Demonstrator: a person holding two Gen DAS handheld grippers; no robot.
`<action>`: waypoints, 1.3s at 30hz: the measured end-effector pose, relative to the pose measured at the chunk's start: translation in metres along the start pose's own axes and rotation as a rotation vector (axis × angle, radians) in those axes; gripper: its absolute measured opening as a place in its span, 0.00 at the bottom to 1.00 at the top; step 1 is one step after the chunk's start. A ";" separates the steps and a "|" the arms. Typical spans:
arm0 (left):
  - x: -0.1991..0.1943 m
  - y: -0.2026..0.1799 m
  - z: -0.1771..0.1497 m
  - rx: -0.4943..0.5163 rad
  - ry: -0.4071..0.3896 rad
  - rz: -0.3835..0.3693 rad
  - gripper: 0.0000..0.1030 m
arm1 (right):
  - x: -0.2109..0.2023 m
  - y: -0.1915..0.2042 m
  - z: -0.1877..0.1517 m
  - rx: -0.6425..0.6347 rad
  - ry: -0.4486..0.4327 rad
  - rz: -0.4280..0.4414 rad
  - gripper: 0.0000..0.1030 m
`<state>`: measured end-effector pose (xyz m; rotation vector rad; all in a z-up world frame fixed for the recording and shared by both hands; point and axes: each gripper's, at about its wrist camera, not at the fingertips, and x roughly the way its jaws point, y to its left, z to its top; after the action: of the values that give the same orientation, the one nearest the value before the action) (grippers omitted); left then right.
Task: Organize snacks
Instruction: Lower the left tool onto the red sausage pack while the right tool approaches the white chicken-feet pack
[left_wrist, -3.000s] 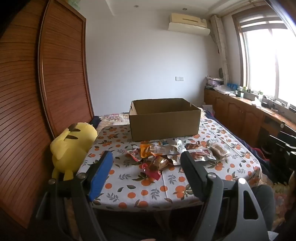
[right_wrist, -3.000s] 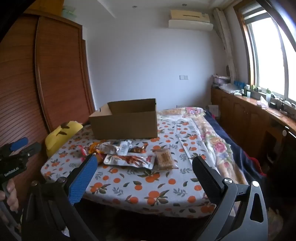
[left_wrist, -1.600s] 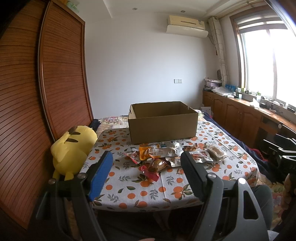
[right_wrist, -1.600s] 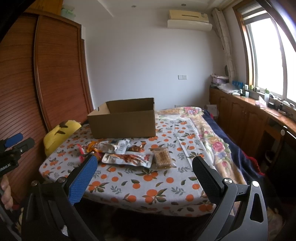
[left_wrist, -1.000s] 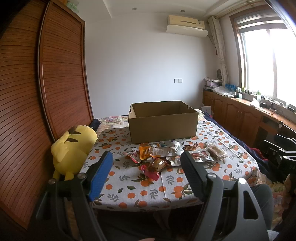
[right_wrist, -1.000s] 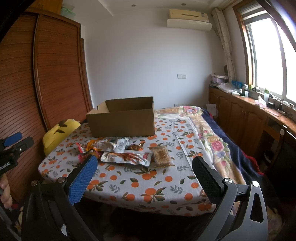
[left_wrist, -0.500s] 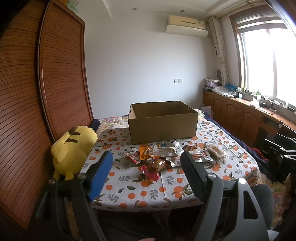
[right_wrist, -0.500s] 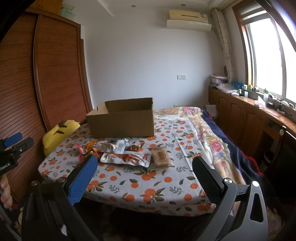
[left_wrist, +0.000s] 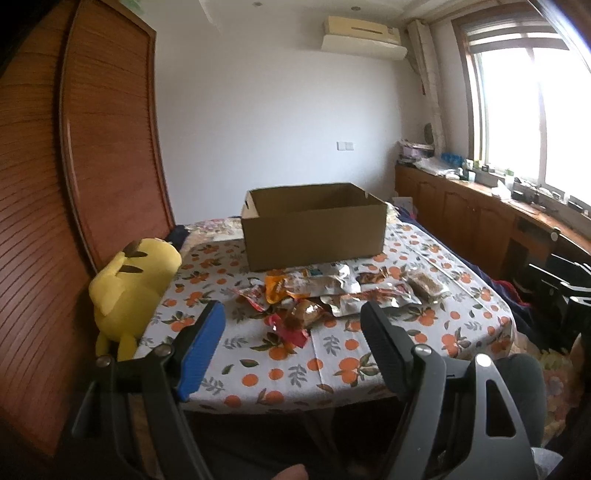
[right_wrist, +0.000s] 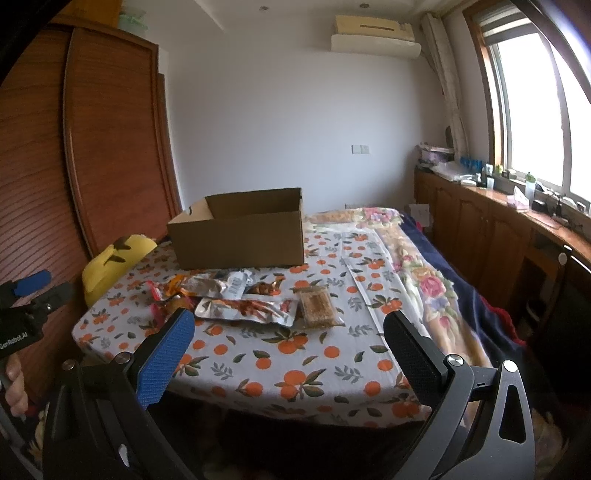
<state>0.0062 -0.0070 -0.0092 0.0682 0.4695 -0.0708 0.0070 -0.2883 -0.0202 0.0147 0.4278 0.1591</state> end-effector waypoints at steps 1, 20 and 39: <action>0.004 0.000 -0.002 0.002 0.007 0.001 0.74 | 0.002 0.000 -0.001 -0.002 0.002 -0.003 1.00; 0.113 0.010 -0.023 0.022 0.176 -0.101 0.74 | 0.087 -0.009 -0.022 -0.045 0.124 0.030 1.00; 0.214 0.003 0.005 0.268 0.380 -0.267 0.74 | 0.175 -0.006 -0.008 -0.121 0.254 0.184 1.00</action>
<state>0.1991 -0.0159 -0.1022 0.2848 0.8453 -0.3881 0.1615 -0.2674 -0.0994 -0.0858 0.6699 0.3702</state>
